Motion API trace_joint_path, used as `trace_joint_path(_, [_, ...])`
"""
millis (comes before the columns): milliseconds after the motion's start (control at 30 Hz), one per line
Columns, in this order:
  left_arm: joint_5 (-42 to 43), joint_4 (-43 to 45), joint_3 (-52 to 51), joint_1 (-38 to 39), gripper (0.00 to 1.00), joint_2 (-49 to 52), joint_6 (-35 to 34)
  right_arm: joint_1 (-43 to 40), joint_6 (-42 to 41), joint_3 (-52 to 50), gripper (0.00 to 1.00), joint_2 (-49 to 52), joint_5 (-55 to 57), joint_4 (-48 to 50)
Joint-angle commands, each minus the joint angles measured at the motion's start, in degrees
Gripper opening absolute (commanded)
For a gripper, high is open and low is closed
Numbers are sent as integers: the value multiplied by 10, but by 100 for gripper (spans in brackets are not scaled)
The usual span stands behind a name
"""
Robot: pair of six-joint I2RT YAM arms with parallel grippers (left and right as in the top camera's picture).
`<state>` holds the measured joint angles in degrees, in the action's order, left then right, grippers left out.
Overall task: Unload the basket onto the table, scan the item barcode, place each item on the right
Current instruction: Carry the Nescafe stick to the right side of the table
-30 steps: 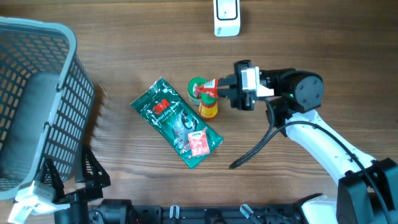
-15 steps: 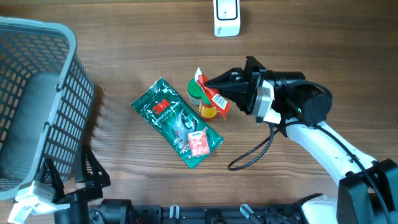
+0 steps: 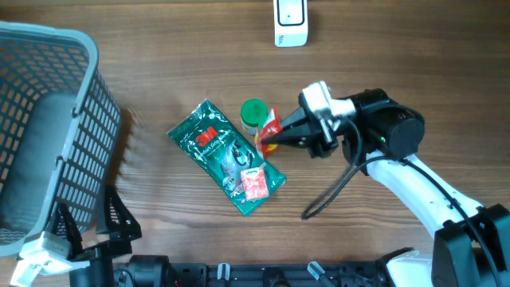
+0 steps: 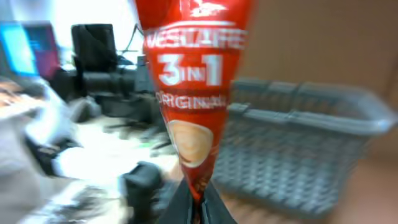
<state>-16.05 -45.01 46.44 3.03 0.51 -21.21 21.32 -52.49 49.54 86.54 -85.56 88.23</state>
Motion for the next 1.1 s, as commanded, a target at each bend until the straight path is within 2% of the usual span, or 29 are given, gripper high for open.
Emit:
trace_joint_path(0, [-5, 1, 0, 3, 100, -2, -3, 0, -259, 7, 4, -10, -70, -35])
trace_joint_path(100, [-5, 1, 0, 3, 100, -2, -3, 7, -285, 7, 4, -10, -59, -157])
trace_joint_path(167, [-5, 1, 0, 3, 100, -2, -3, 7, -289, 7, 4, -10, -58, -174])
trace_joint_path(333, [-5, 1, 0, 3, 100, -2, -3, 7, -387, 7, 4, -10, -60, -171])
trace_joint_path(400, [-5, 1, 0, 3, 100, -2, -3, 7, -467, 7, 4, -10, -68, -122])
trace_joint_path(467, [-5, 1, 0, 3, 100, -2, -2, 6, -622, 8, 5, -16, -54, 58])
trace_joint_path(500, [-5, 1, 0, 3, 100, -2, -3, 3, -653, 9, 5, -24, -66, 63])
trace_joint_path(700, [-5, 1, 0, 3, 100, -2, -2, -37, -662, 8, 5, -65, -68, 50])
trace_joint_path(800, [-5, 1, 0, 3, 100, -2, -3, -39, -662, 8, 5, -83, -68, -20])
trace_joint_path(933, [-5, 1, 0, 3, 100, -2, -3, -55, -662, 8, 5, -194, -67, -124])
trace_joint_path(1033, [-5, 1, 0, 3, 100, -2, -2, -112, -662, 8, 5, -278, -66, -205])
trace_joint_path(1067, [-5, 1, 0, 3, 100, -2, -3, -154, -662, 8, 5, -296, -66, -217])
